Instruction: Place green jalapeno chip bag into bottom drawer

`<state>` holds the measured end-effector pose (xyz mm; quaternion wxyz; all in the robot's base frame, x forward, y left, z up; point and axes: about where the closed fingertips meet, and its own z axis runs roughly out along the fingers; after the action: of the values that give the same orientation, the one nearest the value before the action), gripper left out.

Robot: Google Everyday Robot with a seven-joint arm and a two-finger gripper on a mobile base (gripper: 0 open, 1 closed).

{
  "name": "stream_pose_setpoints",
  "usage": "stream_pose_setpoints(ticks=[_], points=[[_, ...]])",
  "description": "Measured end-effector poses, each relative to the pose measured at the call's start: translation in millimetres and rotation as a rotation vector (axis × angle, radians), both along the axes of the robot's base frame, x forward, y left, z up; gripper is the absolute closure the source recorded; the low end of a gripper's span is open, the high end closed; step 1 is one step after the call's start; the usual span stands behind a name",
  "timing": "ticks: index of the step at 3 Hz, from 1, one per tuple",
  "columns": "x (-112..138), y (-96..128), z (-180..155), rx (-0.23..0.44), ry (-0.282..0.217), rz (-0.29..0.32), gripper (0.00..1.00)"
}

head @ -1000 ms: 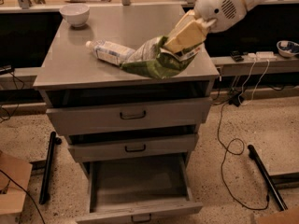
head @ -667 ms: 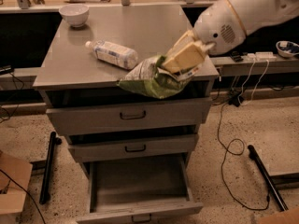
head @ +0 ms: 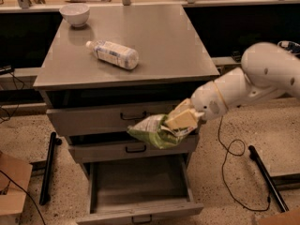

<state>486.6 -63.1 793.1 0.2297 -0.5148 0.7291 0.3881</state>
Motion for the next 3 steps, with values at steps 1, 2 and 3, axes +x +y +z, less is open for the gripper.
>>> stream_pose_setpoints(ticks=[1, 2, 3], points=[[1, 0, -30, 0.009, 0.046, -0.008, 1.00], [2, 1, -37, 0.011, 0.053, -0.010, 1.00], [5, 6, -69, 0.021, 0.094, -0.021, 1.00]])
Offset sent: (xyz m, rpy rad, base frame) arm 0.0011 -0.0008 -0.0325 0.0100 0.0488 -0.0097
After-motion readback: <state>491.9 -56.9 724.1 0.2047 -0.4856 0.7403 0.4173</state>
